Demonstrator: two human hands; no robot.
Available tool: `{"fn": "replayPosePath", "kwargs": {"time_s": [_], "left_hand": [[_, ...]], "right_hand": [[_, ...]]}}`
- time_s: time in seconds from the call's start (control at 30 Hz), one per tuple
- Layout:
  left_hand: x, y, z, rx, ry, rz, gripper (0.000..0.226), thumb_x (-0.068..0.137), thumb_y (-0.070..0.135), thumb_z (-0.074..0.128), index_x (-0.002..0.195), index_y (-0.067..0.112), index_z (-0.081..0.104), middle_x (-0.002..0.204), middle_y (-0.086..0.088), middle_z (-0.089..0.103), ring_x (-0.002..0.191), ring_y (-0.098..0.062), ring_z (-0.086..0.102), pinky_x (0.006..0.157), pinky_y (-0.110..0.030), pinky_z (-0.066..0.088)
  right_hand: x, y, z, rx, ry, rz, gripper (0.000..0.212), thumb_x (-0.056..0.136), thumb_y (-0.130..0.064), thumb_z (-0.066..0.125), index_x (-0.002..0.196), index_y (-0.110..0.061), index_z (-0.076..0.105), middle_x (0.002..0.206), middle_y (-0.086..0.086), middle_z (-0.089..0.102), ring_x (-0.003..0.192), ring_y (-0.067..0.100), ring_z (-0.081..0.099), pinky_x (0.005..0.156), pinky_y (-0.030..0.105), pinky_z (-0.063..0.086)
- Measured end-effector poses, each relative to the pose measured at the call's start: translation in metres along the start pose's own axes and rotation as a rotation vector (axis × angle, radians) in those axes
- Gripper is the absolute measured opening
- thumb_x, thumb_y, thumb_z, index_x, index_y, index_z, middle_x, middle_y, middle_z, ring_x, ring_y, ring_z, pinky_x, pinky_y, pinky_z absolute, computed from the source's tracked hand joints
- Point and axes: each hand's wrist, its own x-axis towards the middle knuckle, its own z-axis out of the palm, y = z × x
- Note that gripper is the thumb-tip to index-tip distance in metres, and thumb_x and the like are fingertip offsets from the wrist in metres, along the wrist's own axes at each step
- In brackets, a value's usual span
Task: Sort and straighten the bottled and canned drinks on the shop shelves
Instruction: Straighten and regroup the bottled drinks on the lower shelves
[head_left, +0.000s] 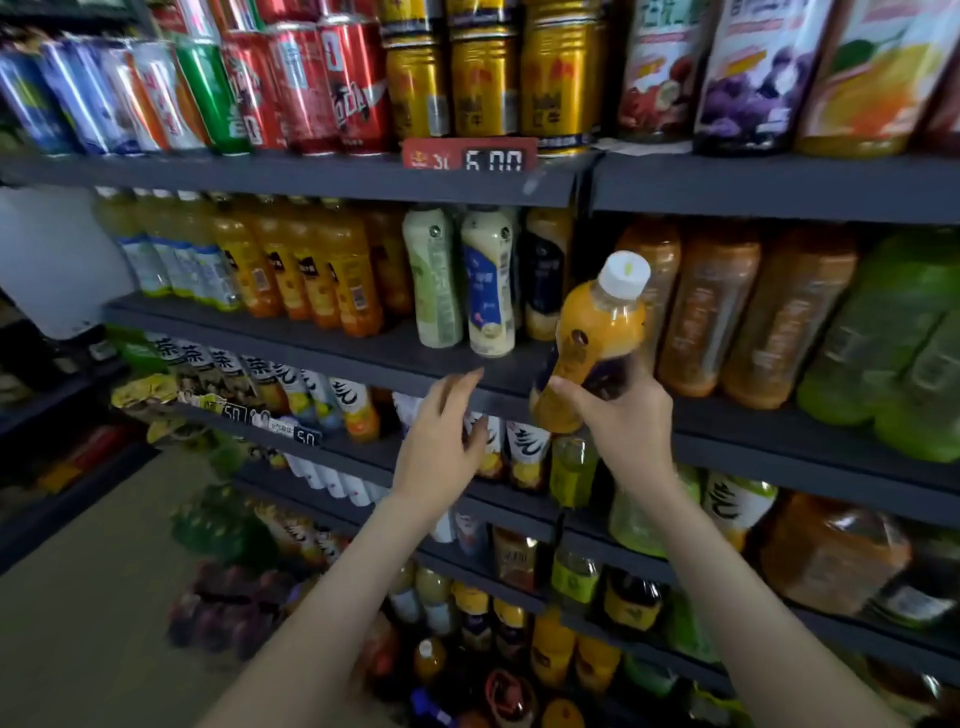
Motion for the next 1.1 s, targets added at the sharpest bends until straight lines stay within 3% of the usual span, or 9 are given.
{"fn": "replayPosePath", "kwargs": {"time_s": [0.13,0.23,0.43,0.6,0.73,0.9,1.1], "left_hand": [[0.035,-0.030,-0.003,0.061,0.053,0.029,0.048,0.096,0.020,0.053,0.142,0.021,0.040,0.138,-0.007,0.042,0.108,-0.018,0.052,0.072,-0.024,0.046],[0.057,-0.046,-0.001,0.051,0.092,-0.009,0.046,0.095,0.020,0.053,0.140,0.019,0.042,0.140,-0.010,0.039,0.119,-0.027,0.048,0.082,-0.038,0.051],[0.100,-0.066,0.013,-0.017,0.139,-0.086,0.061,0.092,0.024,0.059,0.146,0.023,0.030,0.152,-0.015,0.019,0.138,-0.031,0.023,0.104,-0.042,0.037],[0.126,-0.085,0.022,-0.154,0.114,-0.082,0.084,0.088,0.024,0.065,0.149,0.034,0.008,0.153,-0.023,0.008,0.140,-0.036,0.014,0.108,-0.045,0.029],[0.139,-0.101,0.022,-0.291,0.081,-0.009,0.095,0.086,0.016,0.067,0.149,0.030,-0.003,0.148,-0.023,0.021,0.135,-0.036,0.028,0.108,-0.042,0.033],[0.146,-0.119,0.023,-0.350,0.040,0.046,0.096,0.087,0.008,0.064,0.151,0.026,-0.005,0.145,-0.019,0.029,0.130,-0.031,0.036,0.101,-0.031,0.031],[0.146,-0.122,0.017,-0.377,-0.032,0.059,0.099,0.089,0.009,0.062,0.149,0.032,-0.013,0.145,-0.017,0.029,0.130,-0.029,0.036,0.104,-0.042,0.038]], "right_hand": [[0.041,-0.001,0.029,-0.070,0.004,-0.034,0.039,0.077,-0.032,0.078,0.105,-0.012,0.059,0.090,-0.001,0.065,0.082,0.012,0.060,0.068,0.022,0.046],[0.060,0.004,0.050,-0.126,0.015,-0.047,0.042,0.078,-0.031,0.077,0.110,-0.009,0.058,0.095,0.002,0.066,0.082,0.010,0.056,0.069,0.021,0.042],[0.080,0.012,0.073,-0.207,0.089,-0.003,0.048,0.081,-0.037,0.072,0.116,-0.008,0.055,0.110,0.008,0.061,0.099,0.020,0.060,0.075,0.025,0.045],[0.094,0.011,0.088,-0.339,0.044,0.092,0.073,0.081,-0.044,0.070,0.136,-0.005,0.043,0.132,0.015,0.047,0.121,0.028,0.048,0.088,0.030,0.044],[0.090,0.016,0.096,-0.352,0.018,0.140,0.081,0.081,-0.039,0.072,0.144,-0.005,0.034,0.140,0.014,0.044,0.134,0.029,0.037,0.105,0.040,0.040],[0.076,0.022,0.103,-0.405,0.071,0.141,0.080,0.080,-0.030,0.075,0.143,-0.005,0.034,0.134,0.012,0.047,0.127,0.027,0.043,0.100,0.034,0.042],[0.082,0.018,0.121,-0.473,0.214,0.150,0.081,0.077,-0.031,0.077,0.139,0.000,0.034,0.131,0.018,0.043,0.121,0.032,0.046,0.094,0.033,0.042]]}}
